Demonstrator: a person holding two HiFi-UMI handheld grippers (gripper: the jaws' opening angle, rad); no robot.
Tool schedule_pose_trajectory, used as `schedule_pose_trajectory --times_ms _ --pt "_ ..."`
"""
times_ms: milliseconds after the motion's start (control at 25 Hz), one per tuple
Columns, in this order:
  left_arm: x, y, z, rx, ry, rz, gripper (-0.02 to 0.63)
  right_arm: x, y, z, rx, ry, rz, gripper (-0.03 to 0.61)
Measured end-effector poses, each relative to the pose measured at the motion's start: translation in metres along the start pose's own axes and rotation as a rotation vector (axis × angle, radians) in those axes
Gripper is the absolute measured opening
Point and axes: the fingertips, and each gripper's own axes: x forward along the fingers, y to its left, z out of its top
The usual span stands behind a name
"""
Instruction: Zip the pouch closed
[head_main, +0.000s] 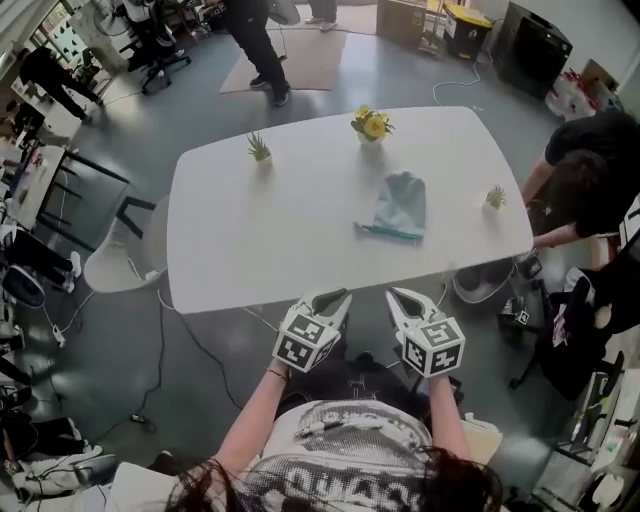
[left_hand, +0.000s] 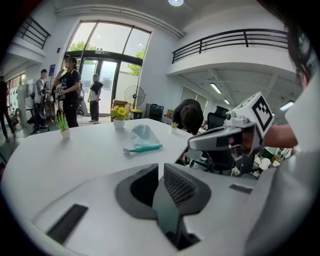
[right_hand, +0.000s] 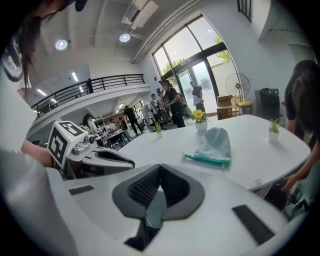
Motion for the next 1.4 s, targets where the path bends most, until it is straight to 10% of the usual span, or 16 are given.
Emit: schedule_pose_trajectory --times_ms 1400 --pt "-0.056 -0.053 -0.024 -0.017 -0.061 0.11 0.017 -0.037 0.071 -0.014 -0.201 -0.05 0.178 -0.011"
